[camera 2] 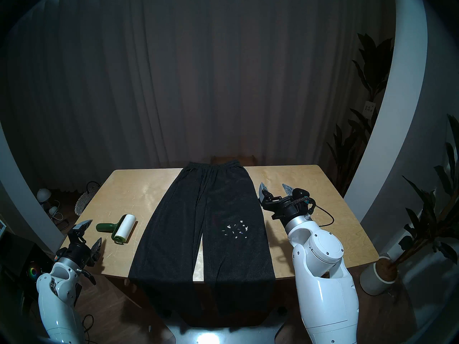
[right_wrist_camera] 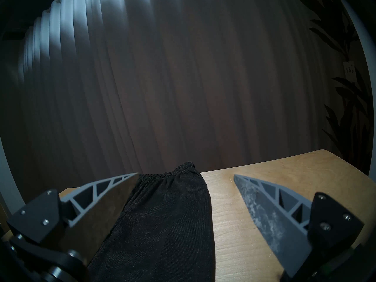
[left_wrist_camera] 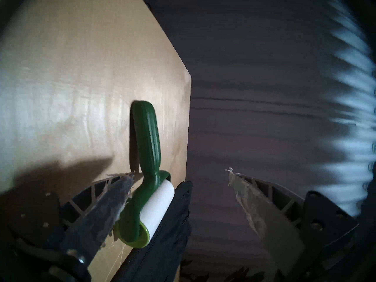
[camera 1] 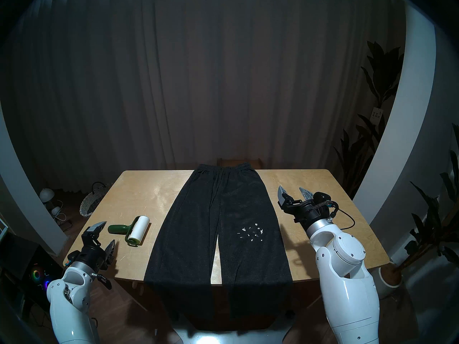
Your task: Remove lint and debris from pants with a lint roller
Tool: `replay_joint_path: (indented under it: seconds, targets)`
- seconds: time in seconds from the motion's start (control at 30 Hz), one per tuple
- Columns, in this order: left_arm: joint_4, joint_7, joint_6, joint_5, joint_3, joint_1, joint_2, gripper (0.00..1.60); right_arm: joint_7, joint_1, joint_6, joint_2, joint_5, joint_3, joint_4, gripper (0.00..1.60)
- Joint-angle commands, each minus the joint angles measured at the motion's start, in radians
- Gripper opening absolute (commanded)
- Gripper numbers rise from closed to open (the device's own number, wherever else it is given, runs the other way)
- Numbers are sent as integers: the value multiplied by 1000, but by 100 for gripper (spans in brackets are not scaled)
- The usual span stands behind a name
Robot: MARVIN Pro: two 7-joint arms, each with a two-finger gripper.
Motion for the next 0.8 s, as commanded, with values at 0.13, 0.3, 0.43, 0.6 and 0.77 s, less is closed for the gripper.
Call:
replay_joint_path:
  seconds: [0.13, 0.3, 0.43, 0.6, 0.77]
  targets:
    - [-17, 183, 23, -156, -14, -65, 54, 160, 9, 5, -11, -5, 17, 9, -31, 160]
    - [-48, 211, 42, -63, 29, -47, 99, 160, 12, 11, -7, -6, 22, 12, -26, 160]
    - [-44, 213, 55, -35, 47, -48, 114, 160, 13, 15, -6, -6, 24, 12, -24, 160]
    - [-38, 202, 34, 49, 75, -59, 117, 160, 14, 22, -2, -8, 27, 12, -21, 160]
    - [-26, 202, -8, 76, 81, -88, 93, 160, 9, 28, 3, -14, 32, 14, -22, 160]
